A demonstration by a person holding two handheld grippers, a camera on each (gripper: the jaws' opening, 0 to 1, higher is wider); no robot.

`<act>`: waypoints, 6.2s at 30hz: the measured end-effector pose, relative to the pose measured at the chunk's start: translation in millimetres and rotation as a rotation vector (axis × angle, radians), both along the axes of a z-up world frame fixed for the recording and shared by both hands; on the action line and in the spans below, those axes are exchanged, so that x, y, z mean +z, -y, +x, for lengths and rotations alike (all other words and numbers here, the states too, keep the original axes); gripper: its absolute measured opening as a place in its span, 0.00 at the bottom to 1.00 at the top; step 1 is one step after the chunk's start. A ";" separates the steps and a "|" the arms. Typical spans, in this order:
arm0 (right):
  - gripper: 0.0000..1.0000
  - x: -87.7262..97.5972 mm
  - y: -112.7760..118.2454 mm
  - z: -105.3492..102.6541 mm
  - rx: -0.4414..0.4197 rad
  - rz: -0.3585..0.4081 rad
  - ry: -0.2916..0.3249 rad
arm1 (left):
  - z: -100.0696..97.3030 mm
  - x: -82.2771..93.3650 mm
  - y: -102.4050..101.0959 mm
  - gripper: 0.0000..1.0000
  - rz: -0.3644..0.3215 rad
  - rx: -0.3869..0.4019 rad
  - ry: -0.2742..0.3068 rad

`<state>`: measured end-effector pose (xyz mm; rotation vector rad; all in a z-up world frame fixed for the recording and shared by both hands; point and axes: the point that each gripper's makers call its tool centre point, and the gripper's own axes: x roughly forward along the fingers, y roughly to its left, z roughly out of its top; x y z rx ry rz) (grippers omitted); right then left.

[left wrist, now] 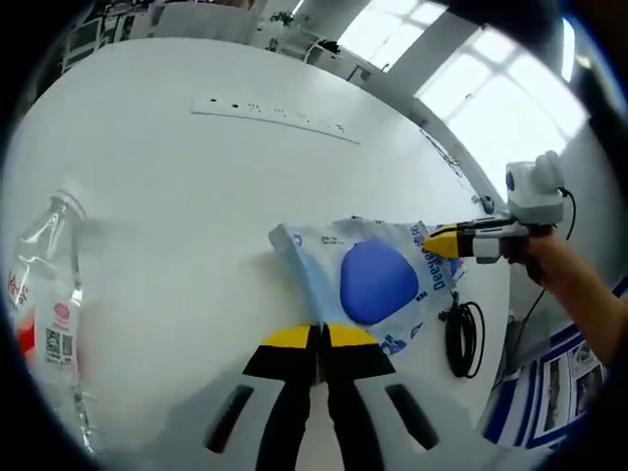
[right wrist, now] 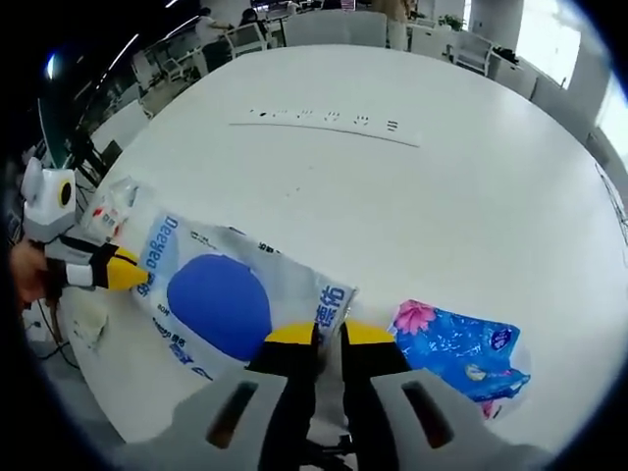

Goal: Arrange the tabletop items into an orderly group along one side of the table until the central work area is clear of visible clutter.

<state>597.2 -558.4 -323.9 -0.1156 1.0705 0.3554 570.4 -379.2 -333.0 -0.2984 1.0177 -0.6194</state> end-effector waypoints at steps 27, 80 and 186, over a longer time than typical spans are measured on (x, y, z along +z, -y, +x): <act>0.15 14.6 0.7 -1.3 -0.006 -0.014 0.033 | 0.0 4.1 4.7 0.07 -0.012 -0.026 0.032; 0.53 98.2 -48.3 10.5 0.038 0.135 0.210 | -4.9 84.8 -41.8 0.56 -0.030 -0.091 0.269; 0.46 13.3 -347.9 46.8 -0.045 0.856 -0.232 | -43.0 116.7 -243.1 0.63 -0.109 0.188 0.347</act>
